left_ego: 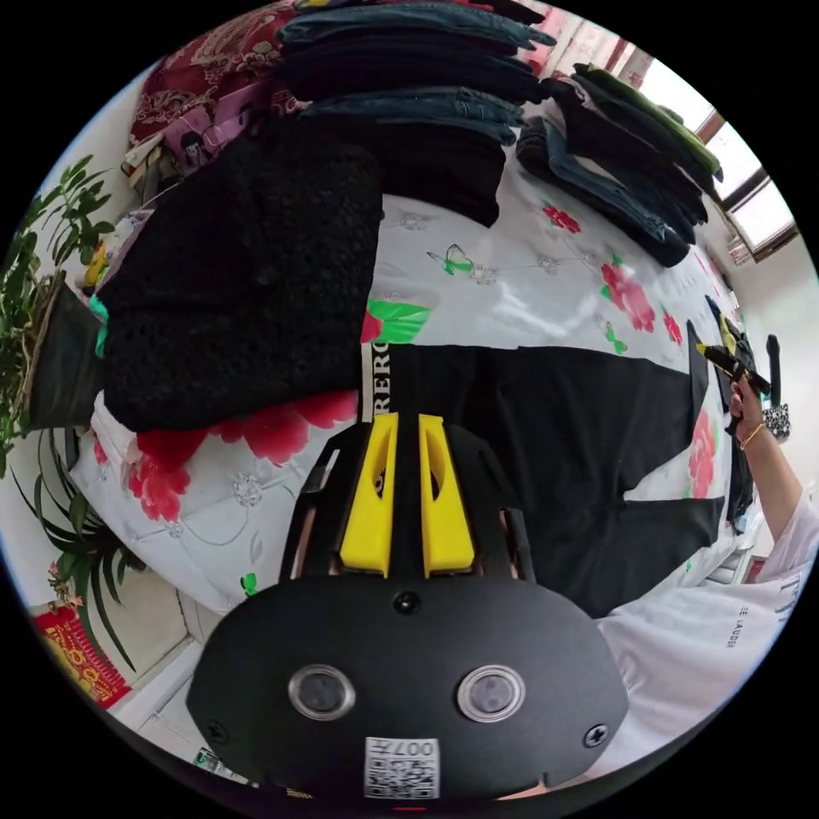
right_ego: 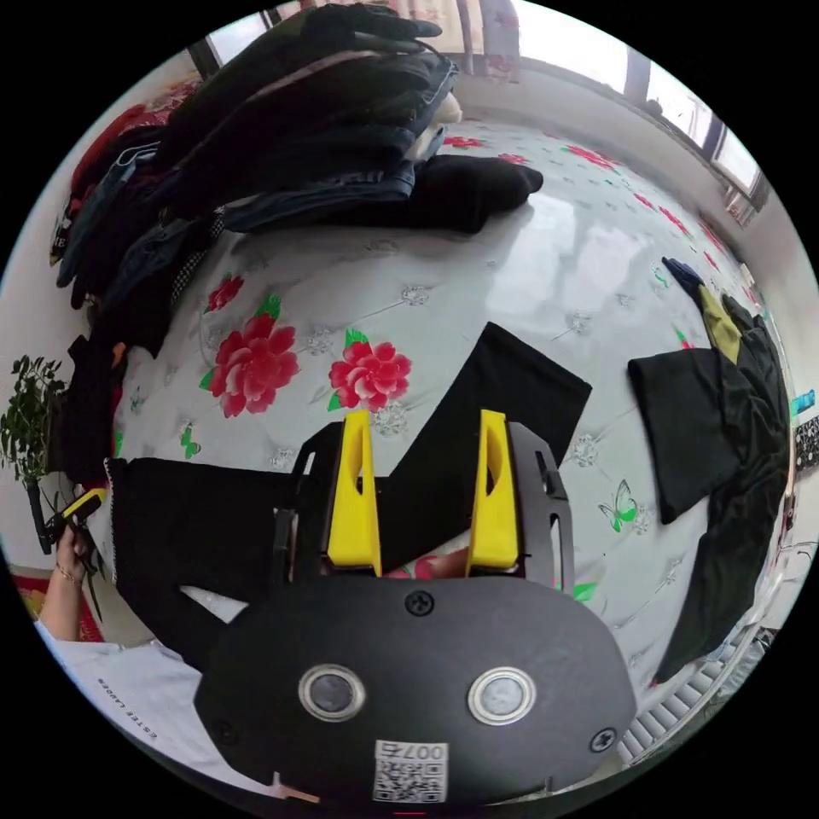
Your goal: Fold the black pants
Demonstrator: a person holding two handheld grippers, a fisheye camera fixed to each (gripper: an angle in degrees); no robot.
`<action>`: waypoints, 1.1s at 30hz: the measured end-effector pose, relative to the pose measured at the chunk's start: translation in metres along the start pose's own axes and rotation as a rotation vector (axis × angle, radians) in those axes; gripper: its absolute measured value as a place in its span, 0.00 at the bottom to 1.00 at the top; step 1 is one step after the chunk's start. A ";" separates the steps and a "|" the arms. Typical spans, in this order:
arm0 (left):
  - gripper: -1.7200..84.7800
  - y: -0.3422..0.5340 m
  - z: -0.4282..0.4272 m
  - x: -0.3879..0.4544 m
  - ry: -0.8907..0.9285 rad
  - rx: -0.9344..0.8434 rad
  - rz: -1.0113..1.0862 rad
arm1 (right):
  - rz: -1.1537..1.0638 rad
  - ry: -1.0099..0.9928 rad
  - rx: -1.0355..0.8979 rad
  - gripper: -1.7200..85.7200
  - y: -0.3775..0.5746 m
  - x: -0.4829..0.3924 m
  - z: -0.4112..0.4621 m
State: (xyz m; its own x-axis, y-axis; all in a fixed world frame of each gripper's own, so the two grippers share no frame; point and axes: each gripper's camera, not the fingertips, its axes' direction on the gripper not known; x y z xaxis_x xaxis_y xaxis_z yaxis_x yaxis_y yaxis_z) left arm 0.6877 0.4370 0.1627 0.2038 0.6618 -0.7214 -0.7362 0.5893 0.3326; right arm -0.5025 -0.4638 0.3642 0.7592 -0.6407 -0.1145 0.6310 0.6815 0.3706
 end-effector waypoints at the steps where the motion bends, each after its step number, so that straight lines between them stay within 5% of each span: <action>1: 0.08 -0.004 0.006 0.001 -0.007 -0.023 -0.004 | 0.019 0.024 -0.046 0.13 -0.009 -0.001 0.017; 6: 0.08 -0.015 0.024 0.010 -0.067 -0.074 0.015 | 0.054 0.064 -0.079 0.04 -0.004 0.020 0.030; 13: 0.08 -0.010 0.024 0.011 -0.060 -0.050 0.032 | 0.340 -0.034 0.224 0.02 0.107 0.143 -0.083; 19: 0.02 -0.001 0.014 0.003 0.021 0.013 -0.039 | 0.610 -0.003 0.142 0.04 0.216 0.199 -0.098; 24: 0.07 -0.004 -0.025 0.007 0.067 0.199 0.033 | 0.362 -0.006 0.113 0.07 0.173 0.153 -0.101; 31: 0.09 -0.037 0.031 0.023 -0.018 -0.066 0.127 | 0.176 0.070 -0.104 0.09 0.071 0.083 -0.034; 33: 0.05 -0.034 0.033 0.037 -0.169 -0.027 0.176 | 0.163 0.110 -0.126 0.06 0.064 0.070 -0.030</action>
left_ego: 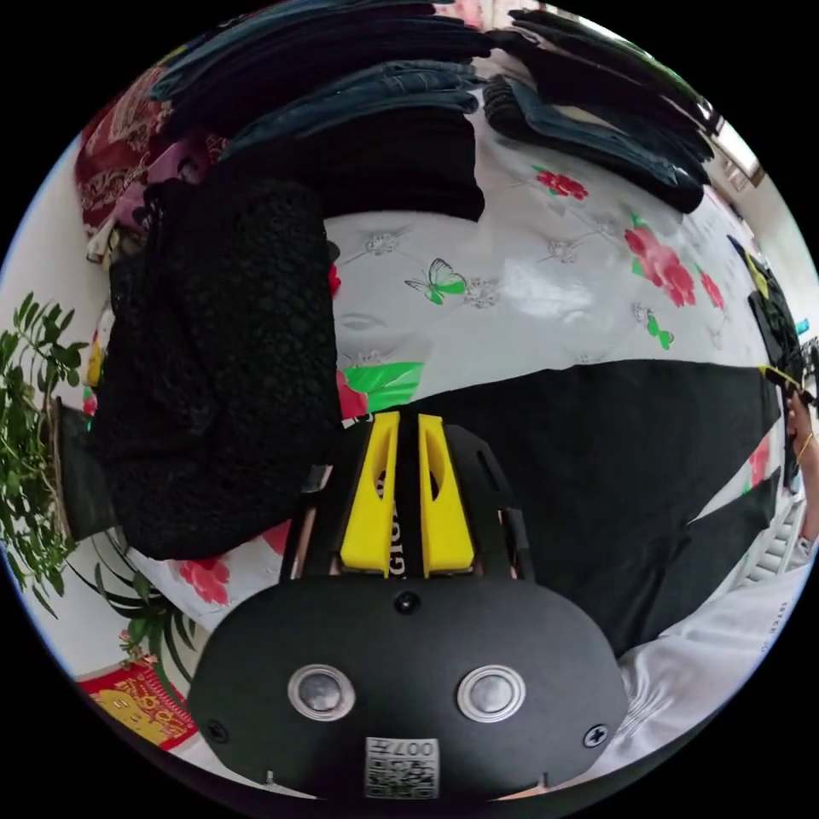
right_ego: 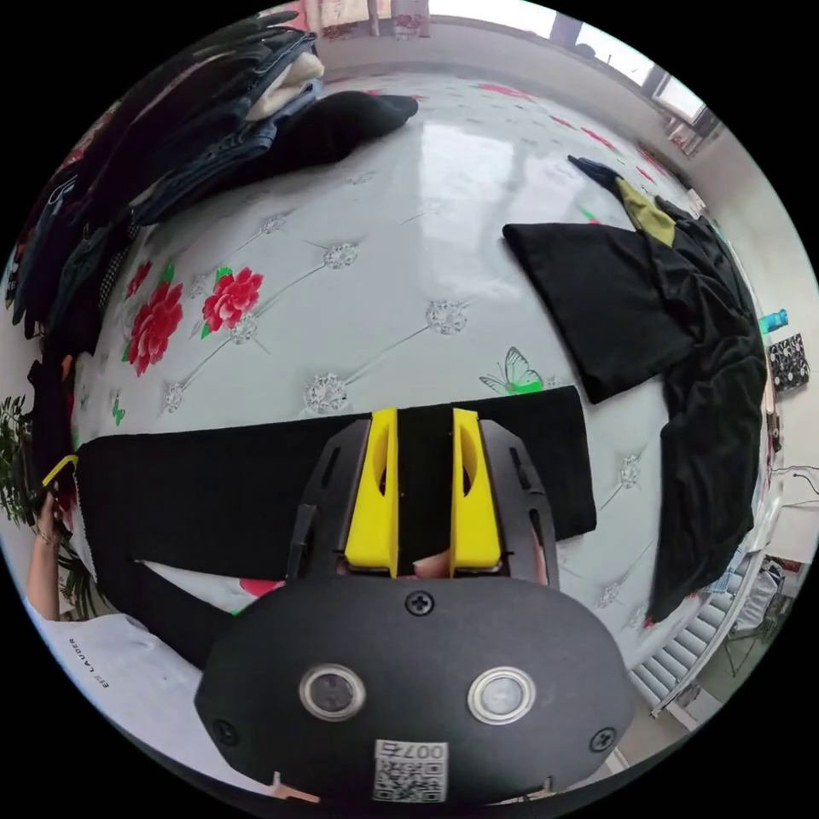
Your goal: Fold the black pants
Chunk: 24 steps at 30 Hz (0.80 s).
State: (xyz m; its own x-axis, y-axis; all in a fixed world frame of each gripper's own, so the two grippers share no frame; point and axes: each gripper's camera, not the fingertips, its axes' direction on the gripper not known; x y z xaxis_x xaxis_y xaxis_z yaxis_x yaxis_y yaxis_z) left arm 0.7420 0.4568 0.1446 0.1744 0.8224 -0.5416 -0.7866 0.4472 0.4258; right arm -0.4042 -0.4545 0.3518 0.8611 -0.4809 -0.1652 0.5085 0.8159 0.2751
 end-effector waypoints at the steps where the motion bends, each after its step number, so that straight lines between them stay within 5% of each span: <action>1: 0.03 0.000 0.000 0.005 -0.028 0.003 0.026 | -0.023 0.006 -0.017 0.05 -0.003 -0.008 -0.002; 7: 0.01 0.009 -0.004 0.014 -0.064 -0.027 0.114 | -0.051 -0.068 0.078 0.02 0.010 -0.010 -0.048; 11: 0.01 0.041 -0.051 -0.014 0.094 0.177 0.030 | 0.012 -0.250 0.325 0.02 0.048 0.017 -0.134; 17: 0.01 0.130 -0.114 -0.039 0.194 0.380 -0.032 | -0.069 -0.264 0.525 0.02 0.138 0.030 -0.228; 21: 0.01 0.199 -0.117 -0.045 0.235 0.364 -0.048 | -0.069 -0.245 0.476 0.02 0.207 0.038 -0.232; 24: 0.01 0.240 -0.084 -0.043 0.215 0.232 -0.085 | -0.023 -0.254 0.250 0.02 0.262 0.044 -0.183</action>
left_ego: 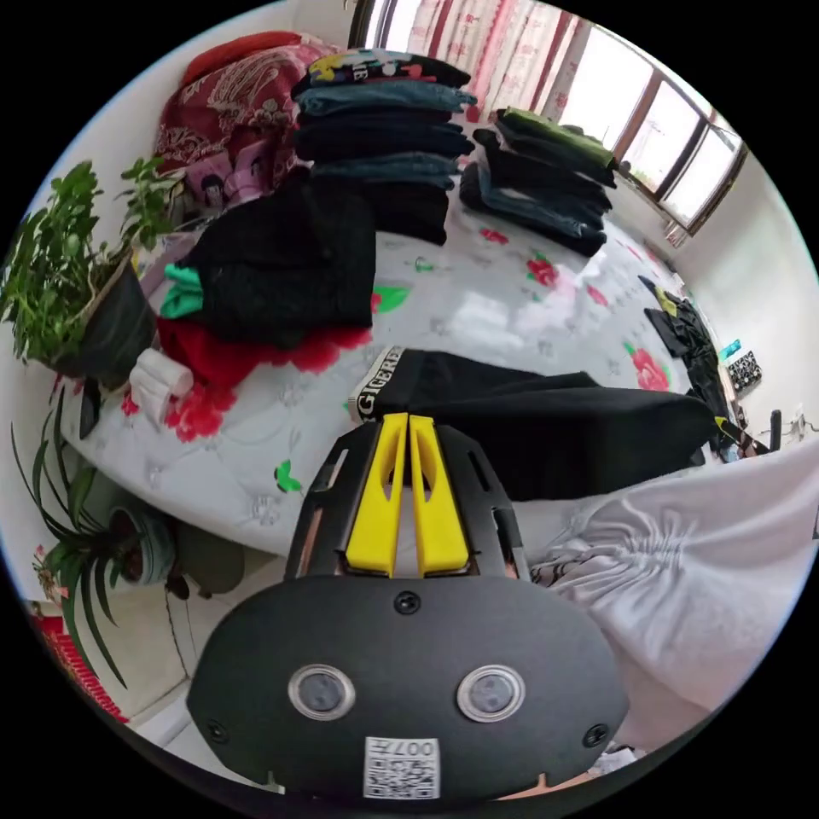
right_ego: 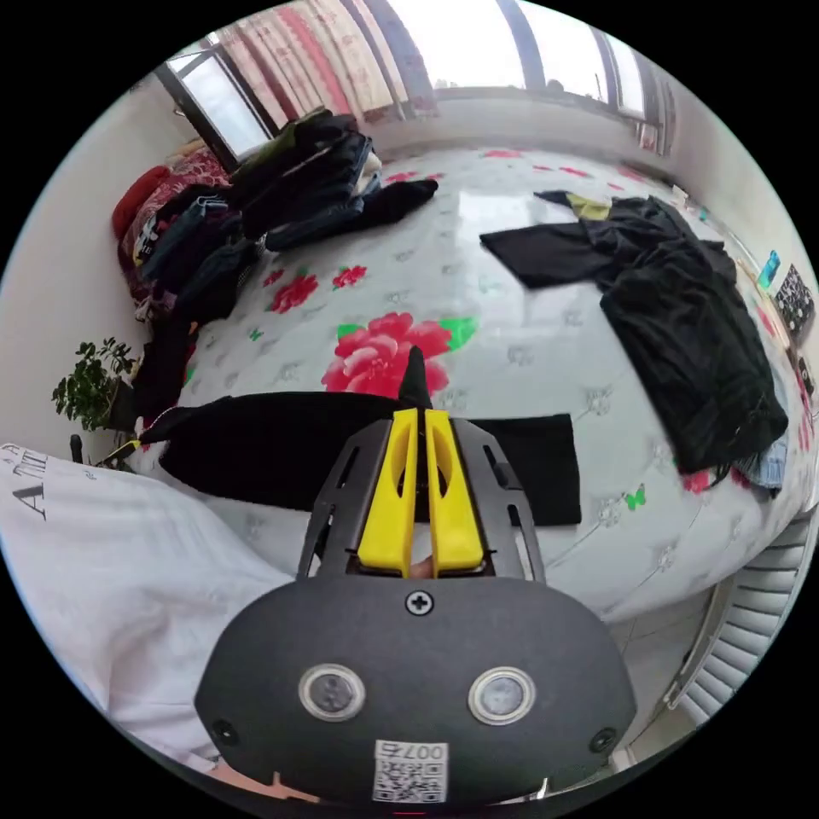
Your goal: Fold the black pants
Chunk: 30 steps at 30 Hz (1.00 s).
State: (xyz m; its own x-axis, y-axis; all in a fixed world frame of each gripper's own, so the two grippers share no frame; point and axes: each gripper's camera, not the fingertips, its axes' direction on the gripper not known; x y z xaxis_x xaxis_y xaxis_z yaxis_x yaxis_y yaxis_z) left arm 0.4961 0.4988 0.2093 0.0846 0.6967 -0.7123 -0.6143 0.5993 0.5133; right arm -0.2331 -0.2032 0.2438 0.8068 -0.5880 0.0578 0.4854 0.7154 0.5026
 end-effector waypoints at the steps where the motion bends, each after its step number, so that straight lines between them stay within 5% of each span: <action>1: 0.01 0.008 0.007 -0.002 -0.008 -0.032 -0.016 | 0.051 -0.040 -0.120 0.03 0.026 0.008 0.020; 4: 0.01 0.039 0.042 -0.012 -0.001 -0.190 -0.101 | 0.157 -0.086 -0.233 0.05 0.072 0.019 0.035; 12: 0.01 0.040 0.057 -0.003 -0.066 -0.230 -0.049 | 0.135 -0.039 -0.003 0.09 0.033 0.027 -0.021; 19: 0.01 0.050 0.057 -0.004 -0.052 -0.214 -0.081 | 0.090 -0.027 -0.278 0.05 -0.015 0.030 0.042; 26: 0.01 0.059 0.061 0.007 -0.118 -0.239 -0.029 | 0.284 -0.142 0.262 0.02 -0.002 0.120 -0.118; 30: 0.01 0.062 0.064 0.012 -0.154 -0.249 -0.024 | 0.465 -0.178 0.195 0.03 0.034 0.188 -0.104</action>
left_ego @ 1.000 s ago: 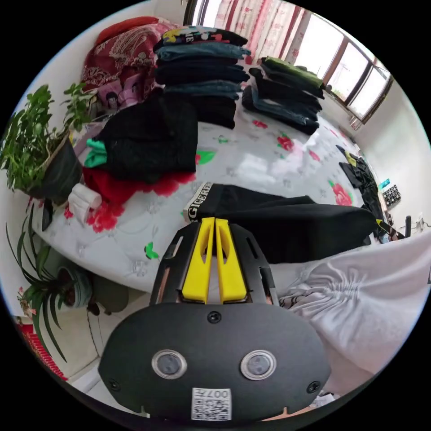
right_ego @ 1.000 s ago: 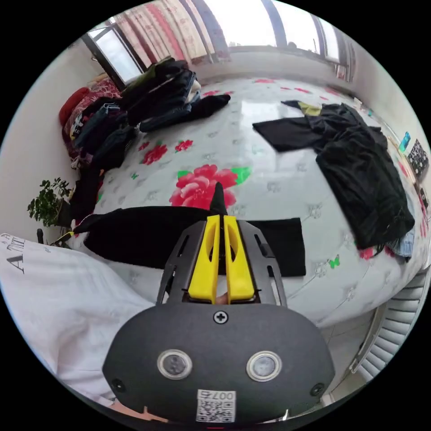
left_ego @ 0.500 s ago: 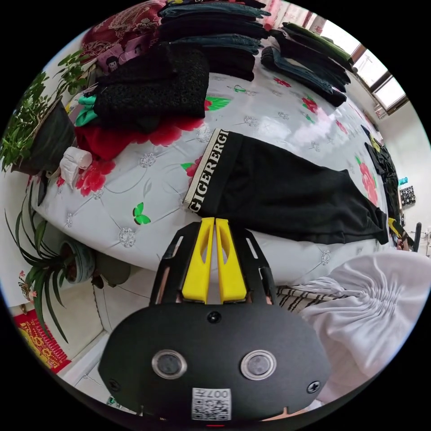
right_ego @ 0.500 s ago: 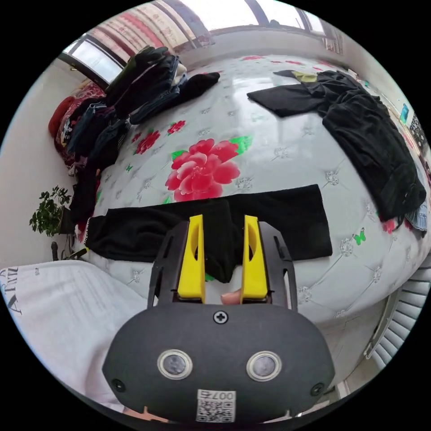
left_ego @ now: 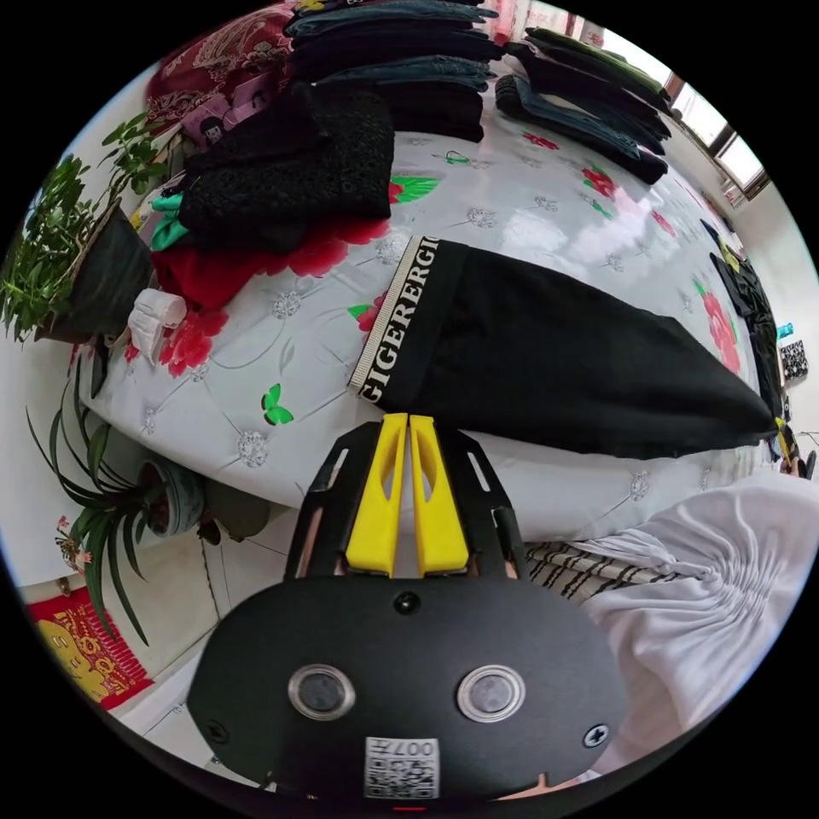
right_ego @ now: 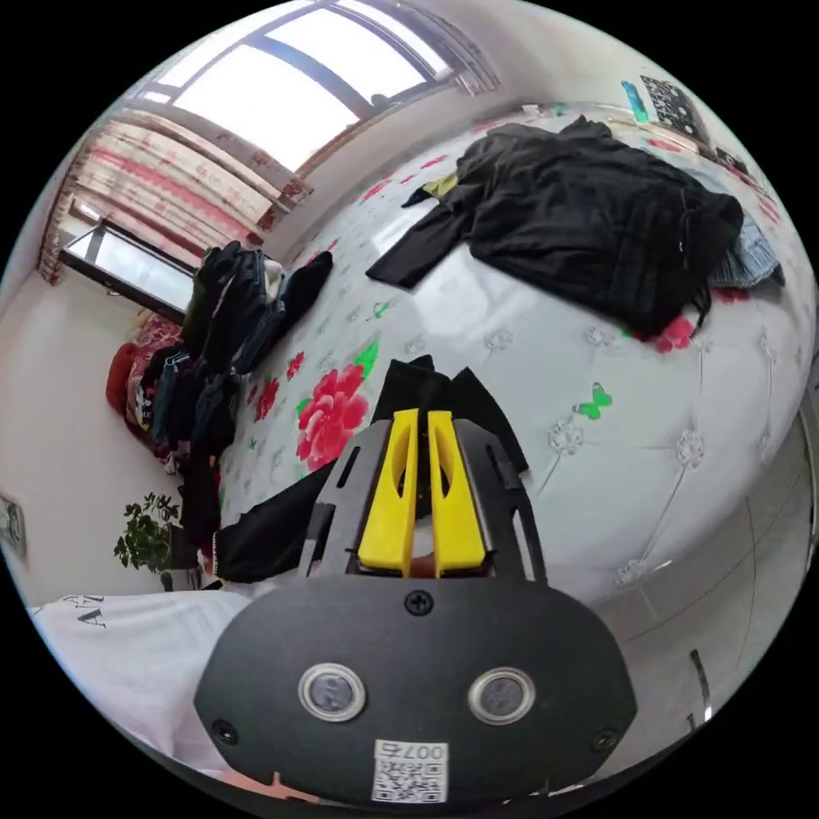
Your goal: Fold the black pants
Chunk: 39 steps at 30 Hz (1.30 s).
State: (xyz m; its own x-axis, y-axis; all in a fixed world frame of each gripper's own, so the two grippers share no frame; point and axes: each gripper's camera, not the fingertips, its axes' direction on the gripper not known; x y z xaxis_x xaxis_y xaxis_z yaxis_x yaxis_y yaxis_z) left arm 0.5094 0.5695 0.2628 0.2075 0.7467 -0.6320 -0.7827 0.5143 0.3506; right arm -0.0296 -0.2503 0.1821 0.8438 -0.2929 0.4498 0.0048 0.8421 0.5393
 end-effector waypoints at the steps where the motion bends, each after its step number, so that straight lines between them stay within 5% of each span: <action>1: 0.01 0.000 0.000 0.000 -0.002 -0.001 0.000 | 0.083 0.020 -0.042 0.04 0.006 0.026 0.009; 9: 0.01 0.012 -0.006 -0.002 0.034 0.001 -0.053 | 0.247 -0.014 0.064 0.10 0.042 0.057 -0.015; 15: 0.01 0.025 -0.017 0.000 0.024 0.039 -0.042 | 0.005 0.212 0.054 0.12 0.007 -0.001 -0.020; 23: 0.01 0.034 -0.027 -0.012 0.044 0.082 -0.081 | -0.208 0.353 -0.287 0.07 -0.049 -0.041 0.062; 27: 0.01 0.040 -0.028 -0.018 0.050 0.097 -0.113 | -0.261 0.315 -0.073 0.05 -0.046 -0.064 0.010; 32: 0.01 0.040 -0.025 -0.020 0.089 0.114 -0.136 | -0.193 0.252 0.161 0.06 -0.033 -0.050 -0.062; 39: 0.01 0.015 -0.011 -0.011 0.093 0.090 -0.074 | 0.018 0.290 -0.063 0.11 -0.034 0.021 -0.019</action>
State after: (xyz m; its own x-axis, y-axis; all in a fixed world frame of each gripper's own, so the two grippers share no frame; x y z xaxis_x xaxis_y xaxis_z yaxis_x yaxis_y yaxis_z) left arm 0.4890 0.5645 0.2671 0.2040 0.6647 -0.7187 -0.7105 0.6056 0.3584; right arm -0.0018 -0.2765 0.1600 0.9622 -0.1432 0.2318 0.0138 0.8752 0.4836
